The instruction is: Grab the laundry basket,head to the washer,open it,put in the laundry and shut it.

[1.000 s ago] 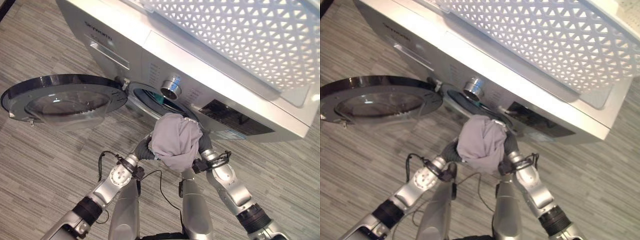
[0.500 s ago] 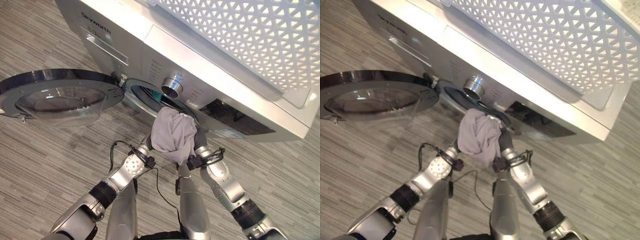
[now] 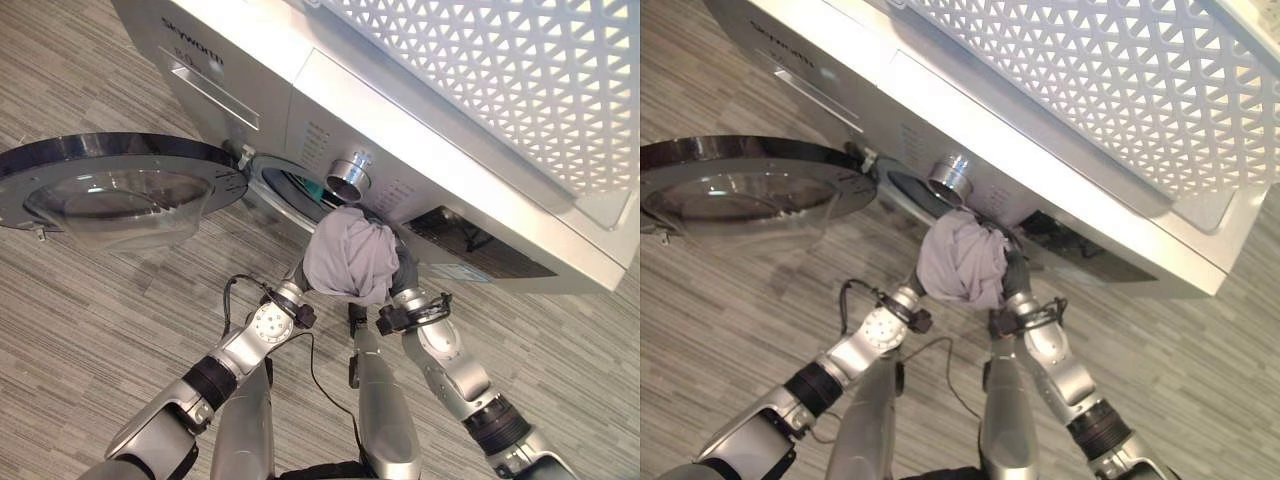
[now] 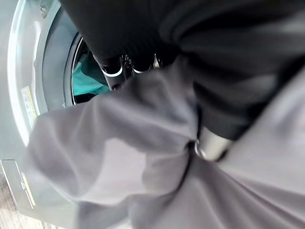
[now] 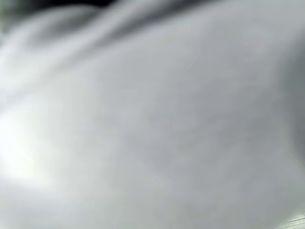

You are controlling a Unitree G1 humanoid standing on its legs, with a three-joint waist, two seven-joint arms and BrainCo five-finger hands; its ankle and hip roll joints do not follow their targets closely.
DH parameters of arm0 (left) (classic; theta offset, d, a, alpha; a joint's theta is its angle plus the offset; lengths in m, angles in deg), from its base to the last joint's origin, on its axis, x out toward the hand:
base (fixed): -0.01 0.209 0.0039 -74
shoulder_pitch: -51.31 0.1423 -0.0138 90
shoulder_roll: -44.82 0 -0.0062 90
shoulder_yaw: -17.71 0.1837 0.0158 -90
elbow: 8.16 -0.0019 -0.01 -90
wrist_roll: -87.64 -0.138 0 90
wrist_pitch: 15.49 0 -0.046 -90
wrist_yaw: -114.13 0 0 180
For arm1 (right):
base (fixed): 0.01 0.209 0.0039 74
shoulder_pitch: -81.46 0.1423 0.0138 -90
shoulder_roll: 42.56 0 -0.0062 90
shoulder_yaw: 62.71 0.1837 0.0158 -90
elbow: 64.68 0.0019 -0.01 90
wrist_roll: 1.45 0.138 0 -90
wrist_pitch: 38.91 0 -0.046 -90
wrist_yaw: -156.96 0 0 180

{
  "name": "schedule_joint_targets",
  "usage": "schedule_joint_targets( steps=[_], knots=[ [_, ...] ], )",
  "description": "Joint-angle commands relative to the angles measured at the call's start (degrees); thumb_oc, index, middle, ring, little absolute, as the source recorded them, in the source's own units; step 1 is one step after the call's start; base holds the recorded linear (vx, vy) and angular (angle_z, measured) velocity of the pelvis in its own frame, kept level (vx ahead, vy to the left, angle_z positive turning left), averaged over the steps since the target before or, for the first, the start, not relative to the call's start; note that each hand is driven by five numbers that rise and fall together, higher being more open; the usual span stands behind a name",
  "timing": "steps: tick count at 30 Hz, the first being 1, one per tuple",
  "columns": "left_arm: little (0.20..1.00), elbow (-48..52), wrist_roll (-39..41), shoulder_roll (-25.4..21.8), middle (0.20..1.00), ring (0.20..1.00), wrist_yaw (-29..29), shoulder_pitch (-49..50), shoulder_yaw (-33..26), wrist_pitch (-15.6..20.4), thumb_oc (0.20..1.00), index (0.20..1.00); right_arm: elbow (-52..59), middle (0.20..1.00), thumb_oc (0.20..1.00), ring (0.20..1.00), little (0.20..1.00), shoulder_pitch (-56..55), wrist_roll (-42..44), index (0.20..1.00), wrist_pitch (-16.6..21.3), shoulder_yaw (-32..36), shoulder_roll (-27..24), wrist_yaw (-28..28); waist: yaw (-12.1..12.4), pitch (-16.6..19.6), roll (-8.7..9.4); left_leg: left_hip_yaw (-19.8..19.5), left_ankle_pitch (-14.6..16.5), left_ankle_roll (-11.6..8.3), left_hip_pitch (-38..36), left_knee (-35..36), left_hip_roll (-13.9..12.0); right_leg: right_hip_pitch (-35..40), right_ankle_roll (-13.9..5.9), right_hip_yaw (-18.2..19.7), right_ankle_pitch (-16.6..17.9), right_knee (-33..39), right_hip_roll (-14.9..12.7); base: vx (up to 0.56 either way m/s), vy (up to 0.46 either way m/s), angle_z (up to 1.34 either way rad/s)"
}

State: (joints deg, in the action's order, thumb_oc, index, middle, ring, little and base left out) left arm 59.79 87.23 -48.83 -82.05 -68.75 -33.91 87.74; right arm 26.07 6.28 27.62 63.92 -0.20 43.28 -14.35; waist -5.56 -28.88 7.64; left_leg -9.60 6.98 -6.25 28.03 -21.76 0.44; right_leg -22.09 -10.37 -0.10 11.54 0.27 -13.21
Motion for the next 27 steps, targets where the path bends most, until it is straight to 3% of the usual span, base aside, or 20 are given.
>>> schedule_joint_targets(
  steps=[1,6,11,13,19,20,27],
  knots=[
    [0.2,1.78,0.72,3.34,0.2,0.2,-2.32,2.03,-1.79,1.94,0.2,0.2,6.77,1.0,1.0,1.0,1.0,-0.75,2.34,1.0,5.84,0.98,-0.64,0.3,1.21,1.96,0.96,5.13,4.55,0.22,-4.55,1.97,-6.49,-4.94,-3.03,2.15,2.79,2.55,-3.79,-0.01,-0.03,-0.01],
    [0.2,-0.13,2.04,3.0,0.2,0.2,-2.33,2.23,-3.06,2.14,0.2,0.2,5.53,1.0,1.0,1.0,1.0,-2.14,8.68,1.0,6.83,2.12,-0.54,-2.46,1.11,1.77,1.29,5.33,4.31,0.03,-4.41,2.1,-6.82,-5.4,-3.02,2.14,2.89,2.4,-3.6,0.0,0.0,0.0],
    [0.2,-2.04,3.39,2.47,0.2,0.2,-0.71,3.55,-4.84,2.16,0.2,0.2,-0.69,1.0,1.0,1.0,1.0,-9.05,25.35,1.0,4.61,2.95,-1.78,-11.99,1.05,1.16,1.92,5.56,4.19,-0.62,-4.97,2.45,-7.67,-5.36,-2.91,1.88,2.66,2.05,-2.94,0.01,-0.017,-0.03],
    [0.2,-2.24,3.4,2.29,0.2,0.2,-0.56,3.77,-5.18,2.19,0.2,0.2,-1.84,1.0,1.0,1.0,1.0,-10.21,27.24,1.0,4.15,3.0,-1.71,-13.38,0.68,1.28,2.33,5.51,3.78,-0.63,-4.73,2.71,-7.4,-5.63,-2.98,1.83,2.69,2.02,-3.26,0.0,0.0,0.0],
    [0.2,-4.98,5.07,2.38,0.2,0.2,-0.27,3.32,-7.96,2.94,0.2,0.2,-17.05,1.0,1.0,1.0,1.0,-15.34,36.35,1.0,-0.16,4.6,0.68,-19.36,-0.15,0.32,3.29,5.79,3.25,-1.2,-5.01,3.18,-7.96,-6.15,-3.02,2.11,2.78,1.79,-2.59,0.0,-0.003,-0.02],
    [0.2,-7.42,6.0,2.65,0.2,0.2,-1.35,1.33,-9.77,3.21,0.2,0.2,-26.58,1.0,1.0,1.0,1.0,-17.62,38.39,1.0,-2.16,6.62,2.6,-21.06,-0.84,-0.16,3.71,6.01,3.09,-1.64,-4.94,3.33,-8.54,-6.41,-2.91,2.26,2.72,1.71,-1.92,-0.01,-0.016,-0.06],
    [0.2,-13.1,9.07,0.78,0.2,0.2,-5.34,-2.97,-15.18,4.41,0.2,0.2,-44.28,1.0,1.0,1.0,1.0,-19.16,37.33,1.0,-2.44,14.21,5.54,-19.43,-3.03,-0.27,5.24,5.97,2.35,-2.15,-4.04,3.95,-9.2,-8.14,-2.85,2.44,2.58,1.34,-0.79,0.0,-0.031,-0.02]
  ],
)
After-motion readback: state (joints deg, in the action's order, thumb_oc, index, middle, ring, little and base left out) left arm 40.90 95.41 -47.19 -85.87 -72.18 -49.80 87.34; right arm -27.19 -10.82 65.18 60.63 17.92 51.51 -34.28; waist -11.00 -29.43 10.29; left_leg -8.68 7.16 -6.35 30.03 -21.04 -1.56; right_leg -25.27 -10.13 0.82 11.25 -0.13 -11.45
